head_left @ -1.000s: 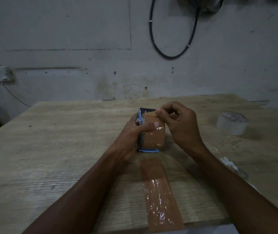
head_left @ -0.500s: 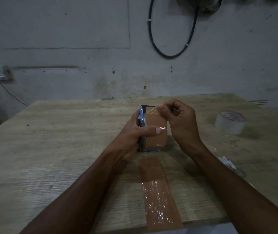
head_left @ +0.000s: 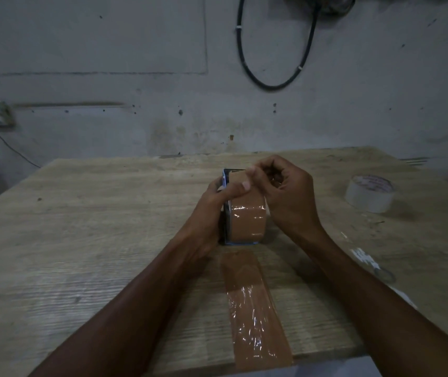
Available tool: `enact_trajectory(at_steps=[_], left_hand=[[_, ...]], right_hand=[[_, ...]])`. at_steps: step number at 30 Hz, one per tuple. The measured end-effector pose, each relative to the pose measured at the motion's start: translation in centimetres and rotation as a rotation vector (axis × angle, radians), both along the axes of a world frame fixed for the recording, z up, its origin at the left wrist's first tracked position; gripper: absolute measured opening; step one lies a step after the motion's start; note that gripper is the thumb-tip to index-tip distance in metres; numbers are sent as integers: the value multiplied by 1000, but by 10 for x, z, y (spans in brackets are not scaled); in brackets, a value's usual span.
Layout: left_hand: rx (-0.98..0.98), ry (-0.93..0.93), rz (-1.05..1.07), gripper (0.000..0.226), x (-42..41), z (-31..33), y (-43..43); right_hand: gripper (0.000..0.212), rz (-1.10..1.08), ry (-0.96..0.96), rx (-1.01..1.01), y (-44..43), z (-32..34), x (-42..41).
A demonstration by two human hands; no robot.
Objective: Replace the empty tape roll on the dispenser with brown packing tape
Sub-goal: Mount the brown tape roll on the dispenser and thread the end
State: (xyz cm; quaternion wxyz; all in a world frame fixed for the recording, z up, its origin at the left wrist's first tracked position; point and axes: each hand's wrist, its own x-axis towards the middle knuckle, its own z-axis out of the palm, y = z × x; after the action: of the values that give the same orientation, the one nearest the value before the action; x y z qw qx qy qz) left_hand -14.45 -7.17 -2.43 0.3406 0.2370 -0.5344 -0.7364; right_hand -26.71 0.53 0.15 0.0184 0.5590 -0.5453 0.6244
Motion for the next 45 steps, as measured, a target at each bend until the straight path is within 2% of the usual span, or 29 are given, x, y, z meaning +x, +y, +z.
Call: enact_trajectory(at_steps=[3, 8, 12, 17, 21, 26, 28, 31, 34, 38, 42, 45], left_hand=[[-42, -40, -16, 71, 2, 3, 4], [-82, -36, -34, 89, 3, 4, 7], [-87, -13, -17, 86, 2, 5, 9], [-66, -34, -12, 98, 3, 6, 11], [46, 63, 55, 81, -1, 5, 7], [36, 18, 15, 74, 2, 9, 8], [34, 46, 3, 64, 3, 13, 12], [54, 42, 22, 66, 4, 12, 12], [76, 39, 35, 69, 4, 11, 9], [84, 63, 29, 63, 5, 9, 8], [74, 35, 61, 67, 4, 10, 10], [52, 53, 47, 64, 5, 11, 10]], right_hand=[[14, -6, -56, 4, -1, 1, -2], [8, -4, -134, 12, -1, 3, -2], [17, -36, -205, 3, -2, 5, -2], [16, 8, -266, 18, 1, 8, -1], [9, 100, -276, 28, 2, 8, 1], [10, 128, -243, 65, -4, 7, -2], [12, 183, -302, 113, -5, 11, -5], [20, 291, -378, 214, -7, 18, -8], [29, 347, -349, 304, -9, 28, -9], [41, 383, -318, 412, -12, 40, -11], [31, 322, -105, 395, -15, 39, -8], [25, 260, -118, 353, -19, 36, -8]])
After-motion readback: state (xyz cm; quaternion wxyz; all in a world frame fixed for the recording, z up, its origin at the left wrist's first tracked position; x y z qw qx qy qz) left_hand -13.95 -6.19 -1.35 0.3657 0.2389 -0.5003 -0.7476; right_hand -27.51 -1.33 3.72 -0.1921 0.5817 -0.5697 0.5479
